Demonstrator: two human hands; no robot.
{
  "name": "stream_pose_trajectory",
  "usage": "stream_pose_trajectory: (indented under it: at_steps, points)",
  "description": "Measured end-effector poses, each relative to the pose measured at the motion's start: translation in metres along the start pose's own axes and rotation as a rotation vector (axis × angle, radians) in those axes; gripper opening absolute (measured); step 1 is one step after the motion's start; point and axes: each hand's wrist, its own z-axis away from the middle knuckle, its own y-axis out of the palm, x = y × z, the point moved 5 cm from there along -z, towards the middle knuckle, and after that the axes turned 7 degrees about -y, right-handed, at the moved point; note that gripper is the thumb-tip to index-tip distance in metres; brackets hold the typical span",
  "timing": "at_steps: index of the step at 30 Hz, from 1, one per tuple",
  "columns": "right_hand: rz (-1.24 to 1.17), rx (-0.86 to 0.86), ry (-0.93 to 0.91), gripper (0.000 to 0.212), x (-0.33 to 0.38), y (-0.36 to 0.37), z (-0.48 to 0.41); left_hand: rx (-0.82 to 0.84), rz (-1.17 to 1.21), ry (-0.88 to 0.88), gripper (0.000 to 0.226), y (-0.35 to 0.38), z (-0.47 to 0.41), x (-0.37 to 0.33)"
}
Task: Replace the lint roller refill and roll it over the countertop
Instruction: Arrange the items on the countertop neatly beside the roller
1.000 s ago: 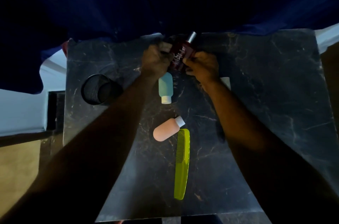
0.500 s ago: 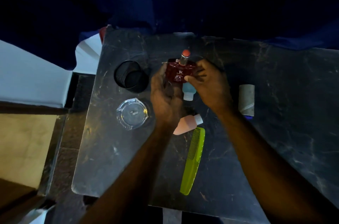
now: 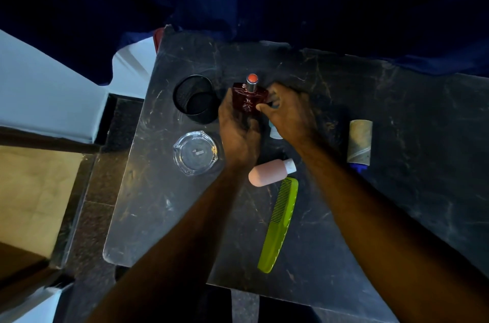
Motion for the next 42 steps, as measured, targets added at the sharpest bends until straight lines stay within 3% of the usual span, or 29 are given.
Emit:
stream_pose_trajectory:
  at_steps: [13, 23, 31, 36, 42]
  points:
    - [0.105, -0.028, -0.008, 0.046, 0.003, 0.001, 0.008, 0.031, -0.006, 0.027, 0.082, -0.004, 0.003, 0.003]
    - [0.093, -0.038, -0.014, 0.045, 0.001, 0.002, 0.009, 0.035, -0.047, 0.061, 0.077, -0.004, 0.009, -0.006]
    - [0.101, -0.022, -0.028, 0.045, -0.001, 0.004, 0.01, 0.022, -0.124, 0.063, 0.086, -0.007, 0.012, -0.005]
    - [0.077, -0.016, -0.018, 0.046, 0.0, 0.002, 0.013, 0.064, -0.075, 0.015, 0.094, -0.004, 0.015, -0.002]
    - [-0.024, -0.227, 0.095, 0.03, -0.019, -0.015, 0.037, 0.049, 0.052, -0.214, 0.088, -0.008, 0.034, 0.009]
